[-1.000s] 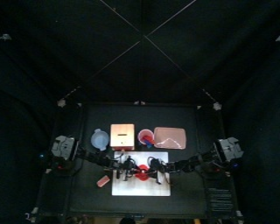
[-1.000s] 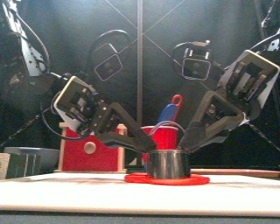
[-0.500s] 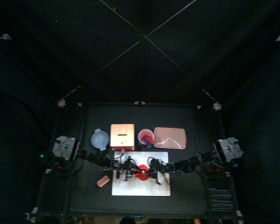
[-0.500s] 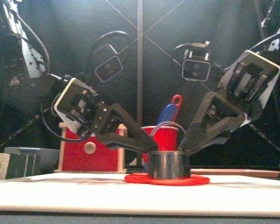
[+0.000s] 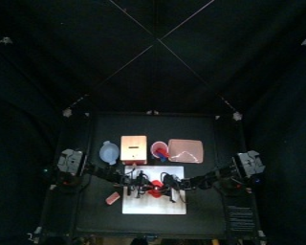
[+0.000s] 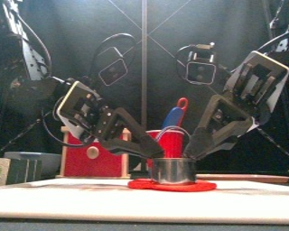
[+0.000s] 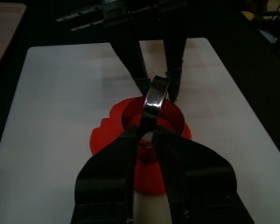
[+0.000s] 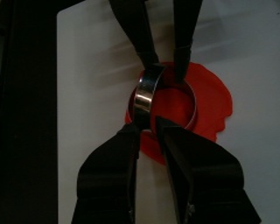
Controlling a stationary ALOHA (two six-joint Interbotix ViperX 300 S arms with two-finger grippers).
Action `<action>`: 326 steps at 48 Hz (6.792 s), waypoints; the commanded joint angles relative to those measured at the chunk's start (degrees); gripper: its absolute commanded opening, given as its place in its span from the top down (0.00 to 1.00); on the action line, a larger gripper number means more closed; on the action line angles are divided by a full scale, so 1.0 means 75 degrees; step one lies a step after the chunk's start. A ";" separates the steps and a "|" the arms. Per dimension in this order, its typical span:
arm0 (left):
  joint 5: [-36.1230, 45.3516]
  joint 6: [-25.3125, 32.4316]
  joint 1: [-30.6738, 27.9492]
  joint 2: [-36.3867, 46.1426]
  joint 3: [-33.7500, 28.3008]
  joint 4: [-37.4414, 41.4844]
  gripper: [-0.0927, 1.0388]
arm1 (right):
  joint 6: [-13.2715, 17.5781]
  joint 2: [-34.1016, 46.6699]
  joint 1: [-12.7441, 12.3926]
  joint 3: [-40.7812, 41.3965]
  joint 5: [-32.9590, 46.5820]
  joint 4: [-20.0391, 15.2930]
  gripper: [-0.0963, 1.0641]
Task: Get the cutter from the drawer then cut the dough then place the extra dough in the bowl
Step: Cut the dough
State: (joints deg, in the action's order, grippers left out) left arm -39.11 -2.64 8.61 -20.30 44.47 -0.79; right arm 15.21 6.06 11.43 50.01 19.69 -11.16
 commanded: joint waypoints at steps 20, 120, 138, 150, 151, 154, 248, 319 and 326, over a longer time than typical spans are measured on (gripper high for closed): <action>0.0152 0.0000 -0.0047 -0.0105 -0.0047 -0.0293 0.39 | 0.0059 0.0152 -0.0164 0.0152 -0.0129 -0.0328 0.42; 0.0984 -0.0047 -0.0059 -0.0023 -0.0047 -0.0480 0.35 | 0.0059 0.0246 -0.0293 -0.0070 -0.0469 -0.0316 0.38; 0.0973 0.0000 -0.0047 0.0000 -0.0035 -0.0563 0.25 | 0.0035 0.0199 -0.0293 -0.0082 -0.0457 -0.0293 0.28; 0.0973 0.0012 -0.0047 0.0129 -0.0035 -0.0563 0.25 | 0.0023 0.0012 -0.0270 -0.0094 -0.0387 -0.0117 0.24; 0.0984 0.0012 -0.0047 0.0129 -0.0023 -0.0563 0.25 | 0.0035 0.0012 -0.0270 -0.0094 -0.0375 -0.0094 0.23; 0.0973 0.0023 -0.0047 0.0152 -0.0023 -0.0563 0.25 | 0.0047 0.0000 -0.0223 -0.0117 -0.0387 -0.0047 0.22; 0.0984 0.0047 -0.0070 0.1102 0.0211 -0.0105 0.43 | 0.0035 -0.0187 -0.0316 -0.0258 -0.0398 0.0035 0.20; 0.1570 0.0035 -0.0082 0.0598 -0.0094 -0.0117 0.44 | 0.0012 -0.0105 -0.0352 -0.0410 -0.0422 0.0070 0.35; 0.1641 0.0035 -0.0082 0.0527 -0.0152 -0.0129 0.44 | 0.0035 -0.0035 -0.0316 -0.0480 -0.0504 0.0117 0.35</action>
State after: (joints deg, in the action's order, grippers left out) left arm -26.98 -2.29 8.26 -16.52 44.47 -1.67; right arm 15.38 6.33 9.40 47.37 16.26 -10.37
